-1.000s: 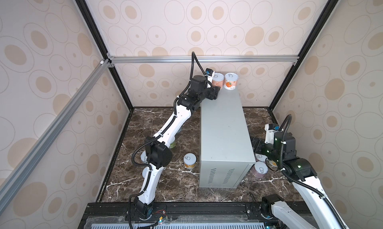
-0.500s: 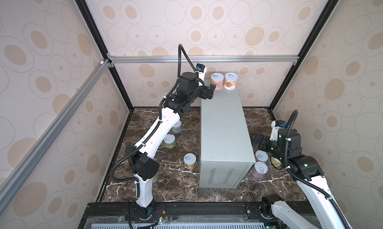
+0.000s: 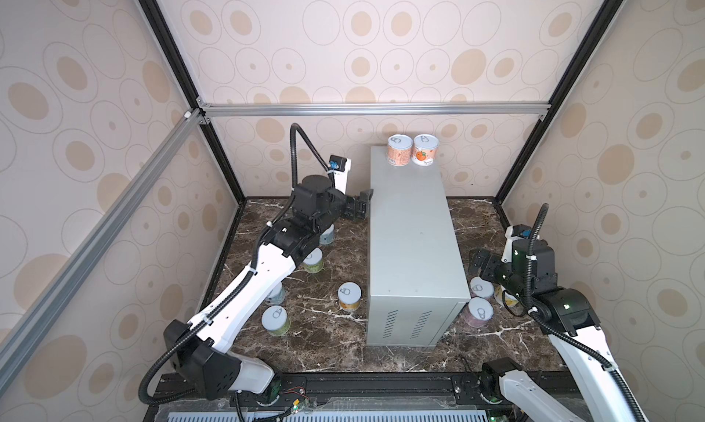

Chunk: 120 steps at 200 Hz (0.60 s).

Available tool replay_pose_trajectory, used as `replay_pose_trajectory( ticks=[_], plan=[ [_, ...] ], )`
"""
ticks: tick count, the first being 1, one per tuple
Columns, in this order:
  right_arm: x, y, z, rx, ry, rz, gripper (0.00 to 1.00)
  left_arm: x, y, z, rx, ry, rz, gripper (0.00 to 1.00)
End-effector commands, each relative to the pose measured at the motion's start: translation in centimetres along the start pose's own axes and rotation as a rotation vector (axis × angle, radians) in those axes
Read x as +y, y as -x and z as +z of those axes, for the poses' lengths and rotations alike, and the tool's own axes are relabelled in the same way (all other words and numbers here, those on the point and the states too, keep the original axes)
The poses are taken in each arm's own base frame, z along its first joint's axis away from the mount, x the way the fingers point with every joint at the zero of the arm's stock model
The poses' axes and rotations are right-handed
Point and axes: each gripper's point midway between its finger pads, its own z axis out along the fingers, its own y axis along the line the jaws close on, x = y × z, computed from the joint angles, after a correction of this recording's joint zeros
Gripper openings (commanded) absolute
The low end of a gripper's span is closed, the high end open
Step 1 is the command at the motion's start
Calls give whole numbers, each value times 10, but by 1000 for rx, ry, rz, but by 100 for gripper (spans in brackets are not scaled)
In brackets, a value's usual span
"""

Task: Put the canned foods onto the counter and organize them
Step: 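Lower the left gripper toward floor cans while the right gripper descends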

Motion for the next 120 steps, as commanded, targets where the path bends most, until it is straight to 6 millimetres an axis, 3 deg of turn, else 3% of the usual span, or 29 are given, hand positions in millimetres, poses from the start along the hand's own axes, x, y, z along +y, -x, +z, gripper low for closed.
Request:
replay_pose_trajectory(
  ticks=[1,60,120],
  plan=[
    [-13,-16,5,33,-58,-9,99,15,2,-26,-54,63,-48,99],
    [-26,-64,29,142,-77,58,100,33,-75,-58,29,109,-155,99],
    [-49,-111,46,260,-150,98,100,51,-171,-64,167,188,-237,99]
  ],
)
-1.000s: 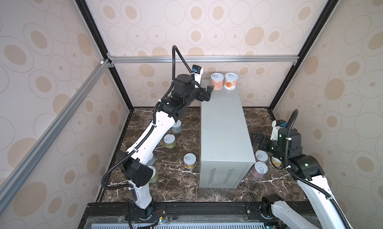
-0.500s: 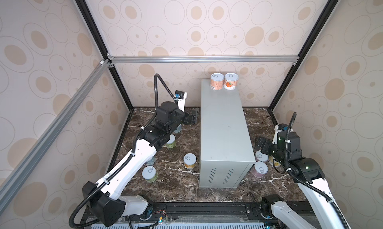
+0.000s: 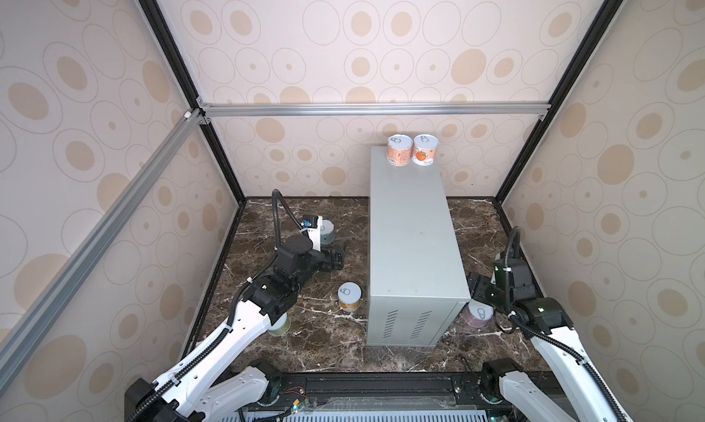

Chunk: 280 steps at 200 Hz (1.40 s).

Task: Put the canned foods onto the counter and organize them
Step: 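Lower the left gripper toward floor cans while the right gripper descends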

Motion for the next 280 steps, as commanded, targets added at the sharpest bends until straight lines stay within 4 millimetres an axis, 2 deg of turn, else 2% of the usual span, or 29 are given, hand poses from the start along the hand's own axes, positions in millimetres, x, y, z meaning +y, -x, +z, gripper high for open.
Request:
replay_pose_trajectory(
  ticks=[1,57,89,129,168,214,280],
  plan=[
    [-7,-13,7,37,-22,39,99,15,-20,1,4,48,-73,99],
    [-23,-36,25,121,-64,166,99,37,-85,2,62,80,-139,99],
    [-39,-46,37,134,-113,221,99,48,-107,1,62,107,-159,99],
    [-45,-54,52,159,-132,237,100,46,-110,6,65,100,-155,99],
    [-38,-56,63,186,-105,242,100,43,-110,8,66,85,-156,99],
    [-11,-51,72,227,22,234,100,45,-111,8,66,90,-154,99],
    [18,-43,83,278,126,218,100,47,-112,5,57,93,-159,99]
  ],
)
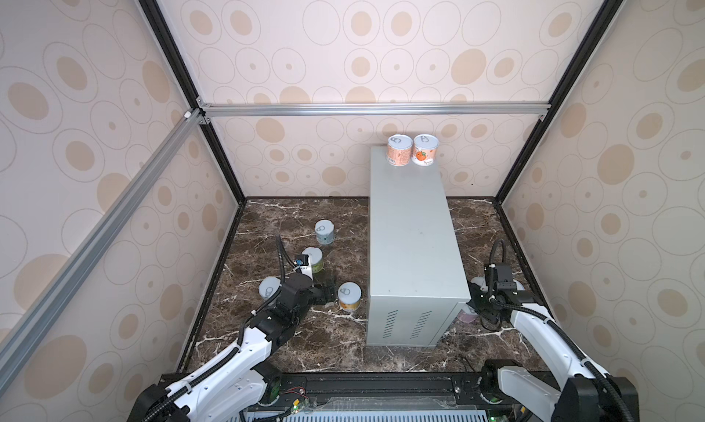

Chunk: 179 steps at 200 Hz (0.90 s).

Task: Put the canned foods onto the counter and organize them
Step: 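Lower the left gripper toward floor cans while the right gripper descends, then close the right gripper on the pink-labelled can and lift it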

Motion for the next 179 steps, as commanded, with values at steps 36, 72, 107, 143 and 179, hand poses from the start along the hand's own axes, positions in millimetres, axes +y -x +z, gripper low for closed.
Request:
replay_pose_trajectory(
  ticks=[36,72,107,143,179],
  plan=[
    [41,12,-5,-13,77,-128,99,1,6,-3,-33,4,-30,99],
    [31,14,-9,-34,12,-166,99,2,6,-4,-39,2,-33,99],
    [21,7,-7,-40,-49,-208,100,2,9,-7,-54,-1,-39,99],
    [23,-3,-3,-50,-77,-272,100,2,6,-6,-45,-2,-36,99],
    [24,-11,6,-35,-97,-300,99,3,5,-6,-40,2,-40,99]
  ],
)
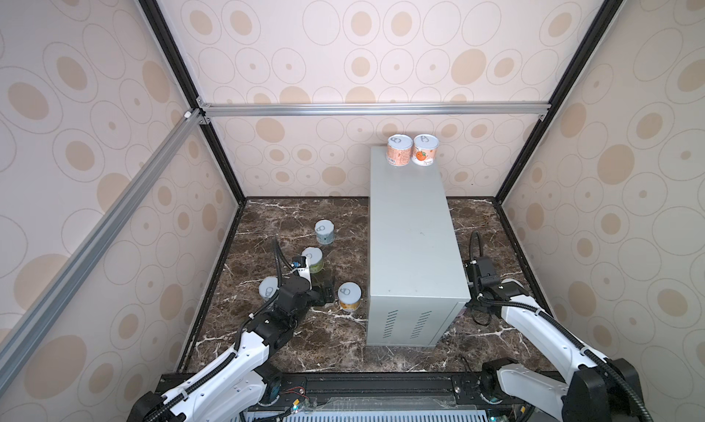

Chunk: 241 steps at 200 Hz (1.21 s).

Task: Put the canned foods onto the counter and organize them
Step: 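Close the right gripper on the pink-labelled can and lift it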

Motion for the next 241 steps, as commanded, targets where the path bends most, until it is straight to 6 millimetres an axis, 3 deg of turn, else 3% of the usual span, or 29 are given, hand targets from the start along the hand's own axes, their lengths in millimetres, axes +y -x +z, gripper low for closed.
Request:
replay_pose_trajectory(
  ticks=[1,46,179,241],
  plan=[
    [-7,-8,7,11,-53,-21,100,0,5,-1,-20,5,-24,99],
    [-8,-17,22,40,-65,-5,100,2,2,0,-12,11,-24,99],
    [-8,-20,36,117,-108,-30,90,0,1,3,-5,5,-21,99],
    [-3,-23,39,141,-91,-45,73,-2,-1,5,4,-6,-19,99]
  ],
)
